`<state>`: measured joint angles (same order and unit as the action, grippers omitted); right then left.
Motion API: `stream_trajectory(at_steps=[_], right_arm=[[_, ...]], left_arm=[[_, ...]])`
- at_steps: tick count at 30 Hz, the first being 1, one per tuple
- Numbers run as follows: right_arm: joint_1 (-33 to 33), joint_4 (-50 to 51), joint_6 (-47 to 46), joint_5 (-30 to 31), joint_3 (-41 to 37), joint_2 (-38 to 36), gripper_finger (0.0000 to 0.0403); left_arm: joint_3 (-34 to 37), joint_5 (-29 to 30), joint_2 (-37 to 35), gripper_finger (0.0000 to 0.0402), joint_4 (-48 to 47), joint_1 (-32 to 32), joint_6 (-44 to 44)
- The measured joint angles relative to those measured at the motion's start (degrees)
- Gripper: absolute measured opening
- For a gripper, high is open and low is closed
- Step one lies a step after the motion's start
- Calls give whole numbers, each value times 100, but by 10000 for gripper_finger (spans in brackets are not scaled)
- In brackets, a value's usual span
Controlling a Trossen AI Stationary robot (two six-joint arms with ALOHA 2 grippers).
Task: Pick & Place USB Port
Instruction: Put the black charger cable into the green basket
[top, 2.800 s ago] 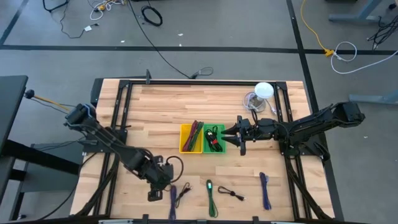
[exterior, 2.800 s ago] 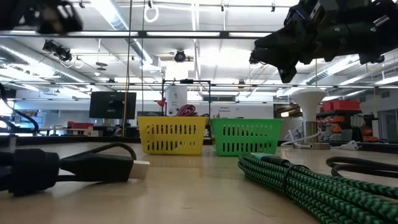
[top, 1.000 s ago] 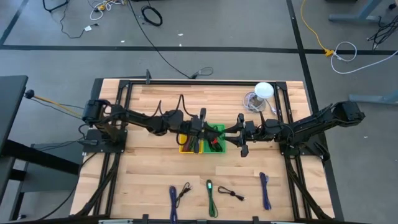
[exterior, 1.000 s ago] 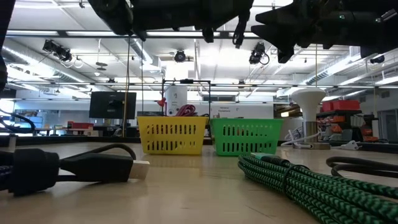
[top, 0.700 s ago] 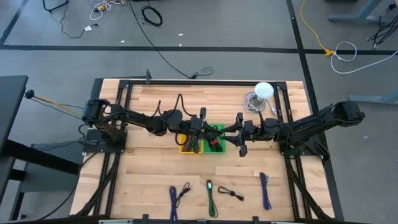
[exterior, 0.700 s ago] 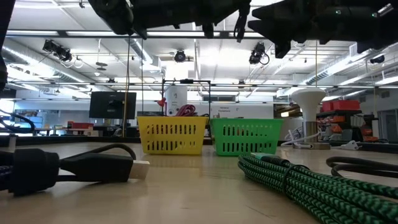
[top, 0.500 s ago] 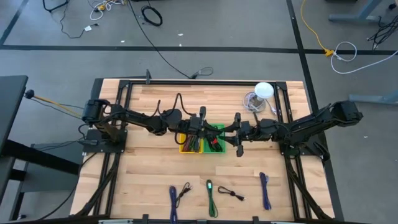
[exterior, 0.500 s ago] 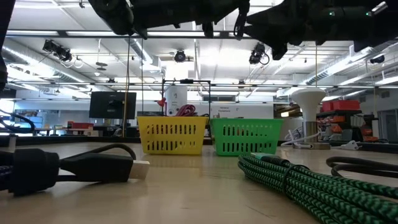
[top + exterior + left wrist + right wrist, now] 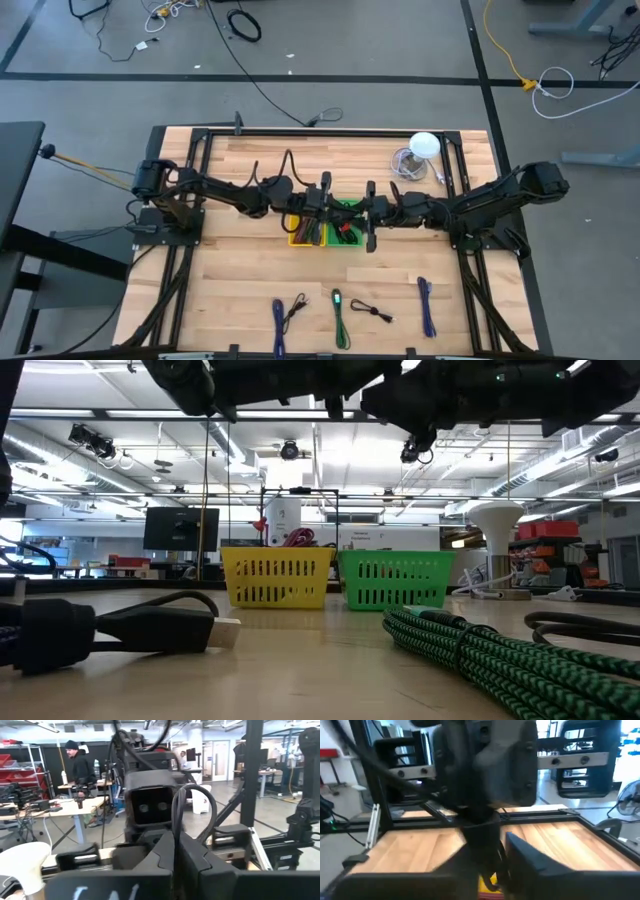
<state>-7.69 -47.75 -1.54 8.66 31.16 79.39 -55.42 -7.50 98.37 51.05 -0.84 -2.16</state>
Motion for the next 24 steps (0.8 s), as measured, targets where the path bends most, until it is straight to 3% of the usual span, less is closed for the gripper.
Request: stream_trajectory(at_steps=[1,4,16,24], right_arm=[[-1,69,70,32,2,-32,39],[-6,242,145,64,11,-84,20],[0,645,-138,-31,11,-92,19],[-5,1255,-533,-130,-76,-92,19]], left_arm=[[0,-2,0,10,-4,4,17],[-2,2,0,26,-18,8,26],[0,-33,-26,51,-63,229,-152],[1,-9,-495,52,-1179,723,-170]])
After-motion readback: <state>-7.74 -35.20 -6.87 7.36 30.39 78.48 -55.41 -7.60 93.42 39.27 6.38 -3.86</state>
